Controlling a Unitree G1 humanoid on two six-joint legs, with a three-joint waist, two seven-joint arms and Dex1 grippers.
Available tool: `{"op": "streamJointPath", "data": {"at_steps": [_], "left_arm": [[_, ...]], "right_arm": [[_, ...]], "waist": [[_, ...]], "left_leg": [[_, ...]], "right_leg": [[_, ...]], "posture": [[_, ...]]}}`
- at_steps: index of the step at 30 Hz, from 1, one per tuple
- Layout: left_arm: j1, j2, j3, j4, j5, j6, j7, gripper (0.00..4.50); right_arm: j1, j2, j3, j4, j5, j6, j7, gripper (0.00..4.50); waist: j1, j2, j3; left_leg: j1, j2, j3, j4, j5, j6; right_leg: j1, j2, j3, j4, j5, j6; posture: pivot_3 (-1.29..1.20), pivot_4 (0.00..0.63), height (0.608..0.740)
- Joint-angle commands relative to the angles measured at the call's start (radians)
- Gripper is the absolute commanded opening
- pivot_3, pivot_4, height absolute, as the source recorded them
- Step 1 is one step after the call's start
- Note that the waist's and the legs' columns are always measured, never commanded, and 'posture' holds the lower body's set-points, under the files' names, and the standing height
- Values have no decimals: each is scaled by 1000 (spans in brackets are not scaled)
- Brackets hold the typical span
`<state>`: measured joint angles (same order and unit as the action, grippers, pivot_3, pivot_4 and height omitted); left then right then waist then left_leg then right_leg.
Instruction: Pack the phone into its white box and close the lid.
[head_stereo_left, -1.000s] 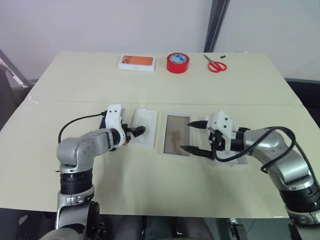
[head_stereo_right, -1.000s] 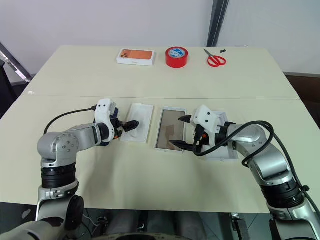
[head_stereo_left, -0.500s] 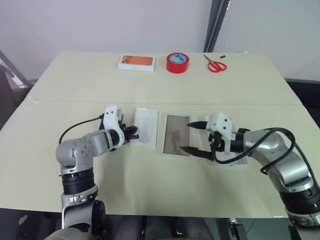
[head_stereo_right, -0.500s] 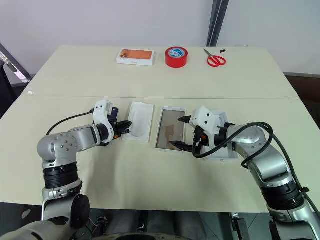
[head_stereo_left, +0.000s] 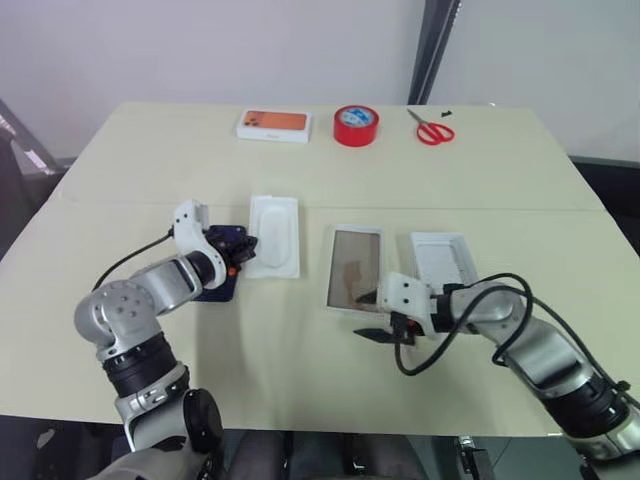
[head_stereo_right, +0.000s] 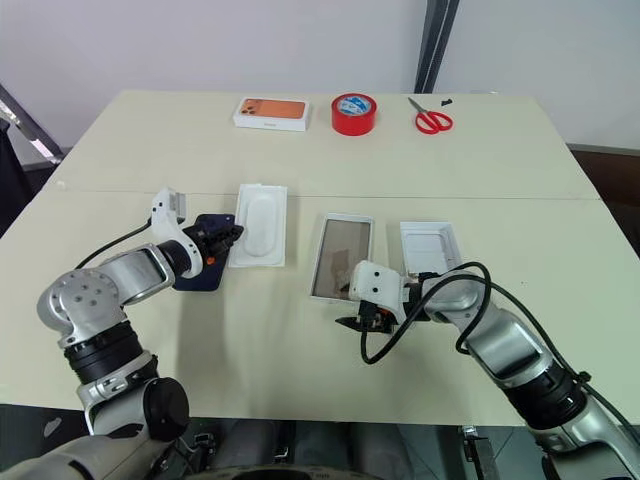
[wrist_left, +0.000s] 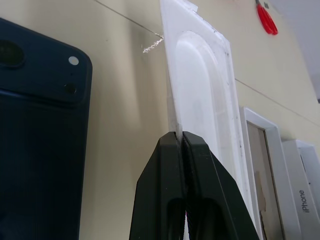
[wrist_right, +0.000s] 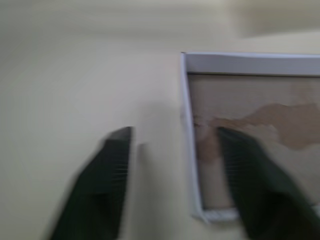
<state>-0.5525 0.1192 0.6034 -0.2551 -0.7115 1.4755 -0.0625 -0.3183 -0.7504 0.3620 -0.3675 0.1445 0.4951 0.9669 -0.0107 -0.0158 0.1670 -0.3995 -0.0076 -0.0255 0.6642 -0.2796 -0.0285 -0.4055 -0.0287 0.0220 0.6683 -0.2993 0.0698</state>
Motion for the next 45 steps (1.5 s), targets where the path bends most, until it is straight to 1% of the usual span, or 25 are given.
{"op": "streamJointPath", "data": {"at_steps": [1, 2, 6, 9, 14, 19, 20, 23, 27, 28, 31, 35, 40, 44, 45], "left_arm": [[-2, 7, -6, -48, -27, -1, -11, 0], [-2, 5, 3, -54, -31, -1, -11, 0], [-19, -1, 55, -64, -61, 6, -6, 0], [-33, -5, 90, -68, -90, 29, 1, 0], [-28, -11, 89, -97, -100, 75, 8, 0], [-27, -31, 88, -113, -92, 112, 17, 0], [-28, -36, 89, -114, -89, 116, 21, 0], [-32, -53, 86, -120, -83, 130, 30, 0], [-31, -109, 58, -133, -84, 139, 62, 0], [-32, -131, 49, -137, -84, 139, 74, 0], [-31, -174, 9, -143, -59, 139, 119, 0], [-33, -212, -14, -134, -33, 139, 146, 0], [-25, -223, -49, -125, -10, 139, 140, 0], [-19, -213, -71, -126, -10, 139, 132, 0], [-18, -212, -73, -126, -9, 139, 132, 305]], "right_arm": [[-24, 20, 10, -10, -23, -28, 0, 493], [-30, 29, 18, -13, -26, -27, 1, 58], [-58, 72, 59, -18, -49, -29, 1, 58], [-92, 122, 86, 16, -87, -51, -25, 58], [-125, 200, 101, 79, -108, -57, -52, 58], [-139, 227, 122, 124, -129, -113, -31, 58], [-141, 232, 120, 128, -124, -109, -28, 305], [-148, 246, 93, 122, -97, -87, -20, 1305], [-147, 244, -4, 84, -27, -49, -24, 3383], [-142, 232, -34, 67, 2, -25, -13, 3774], [-127, 178, -116, 14, 91, 42, 31, 3774], [-112, 108, -190, -19, 157, 91, 60, 3774], [-104, 81, -203, 5, 150, 79, 43, 3774], [-110, 92, -188, 26, 135, 54, 26, 3774], [-112, 95, -185, 30, 134, 51, 24, 3809]], "waist": [[0, 0, 0], [0, 0, 0], [-2, 0, 0], [-2, 0, 0], [-1, 0, 0], [-1, 0, 0], [-1, 0, 0], [-3, 0, 0], [-1, 0, 0], [-1, 0, 0], [4, -1, 0], [-3, -1, 0], [-3, -1, 0], [-1, -1, 0], [0, -1, 0]], "left_leg": [[0, 0, 0, 0, 0, 0], [0, 0, 0, 0, 0, 0], [0, 0, 0, 0, 0, 0], [0, 0, 0, 0, 0, 0], [0, 0, 0, 0, 1, -1], [0, -1, 0, 0, 1, -2], [0, -1, 0, 0, 1, -1], [0, -1, -1, 0, 1, -1], [0, -1, -1, 0, 0, -1], [0, -1, -1, 0, 0, -1], [-1, -1, -1, 0, 0, 0], [-1, -1, -1, 0, 0, 0], [0, 0, -1, 0, 0, 0], [-1, -1, 0, 0, 0, 0], [-1, -1, 0, 0, 0, 0]], "right_leg": [[0, 0, 0, 0, 0, 0], [0, 0, 0, 0, 0, 0], [0, 0, 0, 0, 0, 0], [0, 0, 0, 1, 0, 0], [0, 0, 0, 0, 0, 0], [0, 0, 0, 0, 0, 0], [0, 0, 0, 0, 0, 0], [0, 0, 0, 1, 0, 0], [-1, 0, 0, 1, 0, 0], [-1, 0, 0, 1, 0, 0], [-1, -1, -1, 0, 0, 0], [-1, 0, 0, 0, 0, 0], [-1, 1, 0, 1, 0, 0], [-1, 0, 0, 1, 0, 0], [-1, 0, 0, 1, 0, 0]], "posture": [[0, 150, 740], [0, 150, 740], [0, 150, 740], [0, 150, 740], [0, 150, 740], [0, 150, 740], [0, 150, 740], [0, 150, 740], [0, 150, 740], [0, 150, 740], [0, 150, 740], [0, 150, 740], [0, 150, 740], [0, 150, 740], [0, 150, 740]]}}
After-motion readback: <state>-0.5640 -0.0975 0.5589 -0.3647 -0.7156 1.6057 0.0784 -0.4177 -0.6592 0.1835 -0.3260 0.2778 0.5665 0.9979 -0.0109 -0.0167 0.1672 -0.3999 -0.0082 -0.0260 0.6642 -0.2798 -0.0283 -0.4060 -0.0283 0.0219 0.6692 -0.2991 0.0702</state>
